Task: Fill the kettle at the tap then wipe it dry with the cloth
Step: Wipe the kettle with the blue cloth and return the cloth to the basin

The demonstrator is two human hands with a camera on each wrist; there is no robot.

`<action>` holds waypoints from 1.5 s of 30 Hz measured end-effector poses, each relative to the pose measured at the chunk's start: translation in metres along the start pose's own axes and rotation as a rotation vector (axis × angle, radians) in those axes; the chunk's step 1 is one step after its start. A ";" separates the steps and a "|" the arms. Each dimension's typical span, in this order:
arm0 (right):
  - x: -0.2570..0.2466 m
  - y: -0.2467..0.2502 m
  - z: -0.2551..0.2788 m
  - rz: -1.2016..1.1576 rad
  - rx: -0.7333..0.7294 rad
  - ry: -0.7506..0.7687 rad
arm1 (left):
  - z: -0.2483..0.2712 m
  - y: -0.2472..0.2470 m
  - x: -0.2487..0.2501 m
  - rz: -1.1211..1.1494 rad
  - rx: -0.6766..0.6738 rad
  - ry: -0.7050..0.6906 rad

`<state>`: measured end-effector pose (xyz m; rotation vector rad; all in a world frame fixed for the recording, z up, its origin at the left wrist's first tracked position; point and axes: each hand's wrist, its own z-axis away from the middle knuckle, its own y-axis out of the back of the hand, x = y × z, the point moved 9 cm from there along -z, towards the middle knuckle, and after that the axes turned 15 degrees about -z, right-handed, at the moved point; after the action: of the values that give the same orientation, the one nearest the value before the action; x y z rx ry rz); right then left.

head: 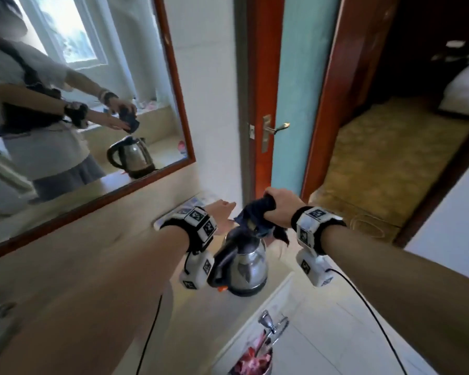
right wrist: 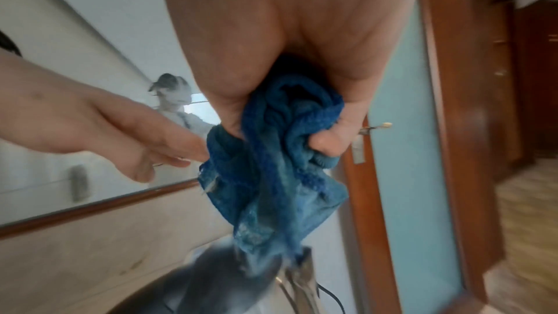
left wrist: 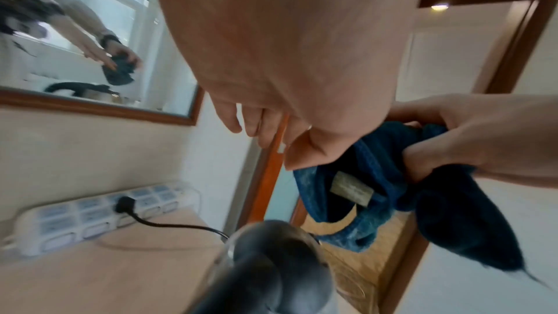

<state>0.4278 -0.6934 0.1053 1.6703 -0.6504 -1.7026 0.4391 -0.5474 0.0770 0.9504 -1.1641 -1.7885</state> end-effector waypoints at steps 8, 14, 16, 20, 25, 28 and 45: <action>0.110 -0.026 0.042 -0.322 0.187 -0.240 | -0.049 -0.045 0.091 0.028 0.047 -0.241; 0.156 -0.086 0.050 -0.703 0.349 -0.398 | -0.064 -0.074 0.090 -0.122 0.149 -0.286; 0.158 -0.103 0.046 -0.853 0.410 -0.419 | -0.066 -0.077 0.085 -0.150 0.203 -0.320; 0.155 -0.145 0.025 -1.086 0.482 -0.430 | -0.067 -0.082 0.086 -0.191 0.285 -0.384; 0.204 -0.196 0.026 -1.094 0.467 -0.617 | -0.071 -0.085 0.080 -0.162 0.254 -0.335; 0.195 -0.183 0.018 -1.045 0.506 -0.607 | -0.070 -0.084 0.080 -0.121 0.240 -0.333; 0.156 -0.209 0.080 -0.954 0.689 -0.457 | -0.067 -0.079 0.079 -0.070 0.245 -0.303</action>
<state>0.3303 -0.6794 -0.1486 2.2974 -0.7593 -2.8213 0.4496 -0.6202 -0.0308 0.8860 -1.5869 -1.9234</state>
